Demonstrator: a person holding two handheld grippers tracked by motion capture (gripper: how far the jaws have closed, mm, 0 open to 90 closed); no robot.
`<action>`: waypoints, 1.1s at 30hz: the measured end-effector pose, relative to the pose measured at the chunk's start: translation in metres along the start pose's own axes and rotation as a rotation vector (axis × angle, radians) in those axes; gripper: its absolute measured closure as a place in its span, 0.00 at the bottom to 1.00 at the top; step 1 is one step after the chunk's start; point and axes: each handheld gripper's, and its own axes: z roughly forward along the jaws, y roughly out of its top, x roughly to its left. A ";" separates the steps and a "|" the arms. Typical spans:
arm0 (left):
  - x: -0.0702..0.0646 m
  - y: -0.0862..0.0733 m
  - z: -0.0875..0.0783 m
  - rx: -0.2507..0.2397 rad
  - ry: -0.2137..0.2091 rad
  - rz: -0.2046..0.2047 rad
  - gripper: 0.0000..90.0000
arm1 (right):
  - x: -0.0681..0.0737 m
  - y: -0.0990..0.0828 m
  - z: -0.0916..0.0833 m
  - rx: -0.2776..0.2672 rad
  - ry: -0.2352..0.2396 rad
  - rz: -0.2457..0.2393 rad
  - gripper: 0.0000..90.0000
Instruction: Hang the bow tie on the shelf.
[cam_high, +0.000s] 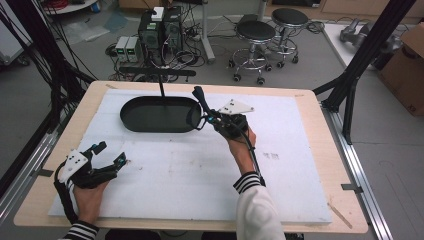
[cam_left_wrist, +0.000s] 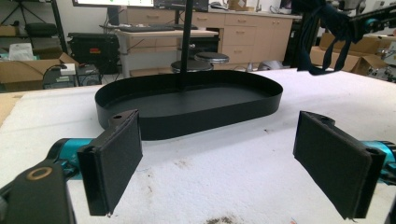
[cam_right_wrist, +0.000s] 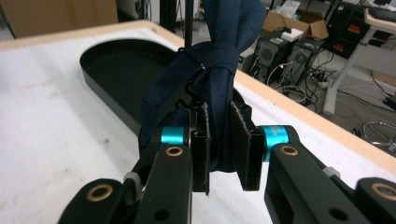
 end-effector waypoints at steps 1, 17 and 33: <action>0.000 0.000 0.000 0.000 0.000 0.000 0.18 | -0.001 0.001 0.000 -0.005 -0.001 -0.005 0.87; 0.000 0.000 0.000 0.000 0.000 -0.004 0.18 | -0.001 0.036 0.007 -0.106 -0.017 -0.014 0.87; 0.001 0.000 0.000 -0.002 0.002 -0.011 0.18 | -0.006 0.065 0.028 -0.123 -0.026 -0.035 0.87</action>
